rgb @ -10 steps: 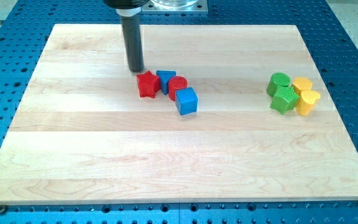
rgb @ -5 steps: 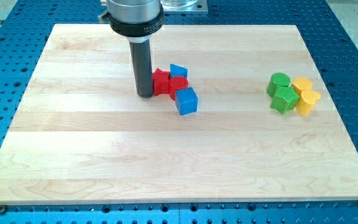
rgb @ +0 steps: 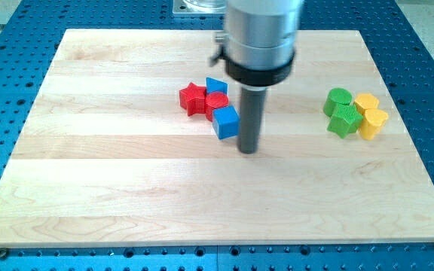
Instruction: Adjust the red and blue blocks to the center of the board
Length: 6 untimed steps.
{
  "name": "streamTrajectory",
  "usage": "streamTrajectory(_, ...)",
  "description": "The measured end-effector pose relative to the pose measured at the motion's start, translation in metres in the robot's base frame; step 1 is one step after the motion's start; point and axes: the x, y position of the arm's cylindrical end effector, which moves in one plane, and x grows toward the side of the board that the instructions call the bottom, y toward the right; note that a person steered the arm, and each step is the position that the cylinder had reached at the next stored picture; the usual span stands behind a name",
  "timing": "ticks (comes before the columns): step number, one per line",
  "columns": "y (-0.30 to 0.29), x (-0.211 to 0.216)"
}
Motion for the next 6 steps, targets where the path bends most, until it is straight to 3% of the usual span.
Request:
streamTrajectory(1, 0.01, -0.034)
streamTrajectory(2, -0.019, -0.041)
streamTrajectory(4, -0.078, 0.007)
streamTrajectory(6, -0.083, 0.001)
